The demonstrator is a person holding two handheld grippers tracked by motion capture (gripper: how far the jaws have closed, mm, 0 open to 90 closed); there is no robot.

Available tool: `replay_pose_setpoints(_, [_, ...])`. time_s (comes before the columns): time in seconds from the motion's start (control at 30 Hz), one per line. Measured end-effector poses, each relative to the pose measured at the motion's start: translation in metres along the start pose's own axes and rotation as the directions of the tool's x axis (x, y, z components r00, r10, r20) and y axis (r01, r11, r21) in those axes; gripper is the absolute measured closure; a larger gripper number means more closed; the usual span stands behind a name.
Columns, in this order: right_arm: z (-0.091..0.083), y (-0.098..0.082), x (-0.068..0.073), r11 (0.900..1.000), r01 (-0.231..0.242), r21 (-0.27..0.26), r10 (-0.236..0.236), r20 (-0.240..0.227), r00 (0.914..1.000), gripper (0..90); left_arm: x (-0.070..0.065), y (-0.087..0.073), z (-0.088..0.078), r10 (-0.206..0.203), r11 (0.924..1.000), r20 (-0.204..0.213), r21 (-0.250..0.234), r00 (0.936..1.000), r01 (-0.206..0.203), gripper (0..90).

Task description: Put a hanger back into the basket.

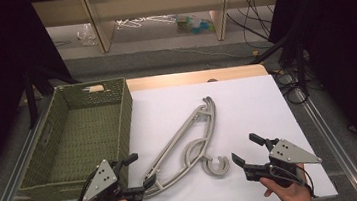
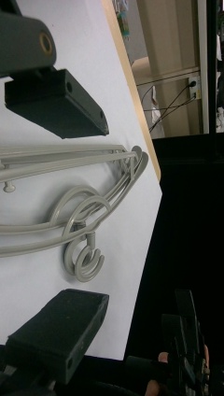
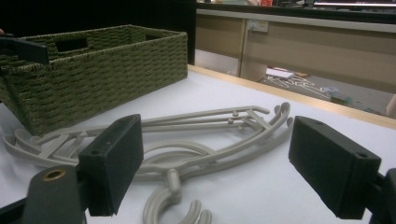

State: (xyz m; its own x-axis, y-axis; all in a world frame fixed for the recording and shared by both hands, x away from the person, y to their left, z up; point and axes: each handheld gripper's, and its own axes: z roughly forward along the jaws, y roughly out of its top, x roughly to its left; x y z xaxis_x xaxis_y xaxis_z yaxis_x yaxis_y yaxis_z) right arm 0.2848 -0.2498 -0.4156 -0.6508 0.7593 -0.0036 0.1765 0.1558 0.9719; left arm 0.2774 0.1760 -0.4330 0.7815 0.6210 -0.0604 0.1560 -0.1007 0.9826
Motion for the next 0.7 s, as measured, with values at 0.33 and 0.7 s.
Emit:
replay_pose_setpoints(0.33, [0.0,0.0,0.0,1.0,0.003,0.002,-0.003,-0.001,1.0,18.8,-0.006,0.0,0.004,-0.017,0.9997,0.02,0.016,0.9996,0.017,15.7])
replay_pose_setpoints(0.7, [0.001,-0.001,0.001,1.0,-0.007,0.021,0.007,0.005,1.0,18.9,-0.024,0.005,0.041,0.019,0.9814,0.092,0.189,0.9956,-0.036,15.9])
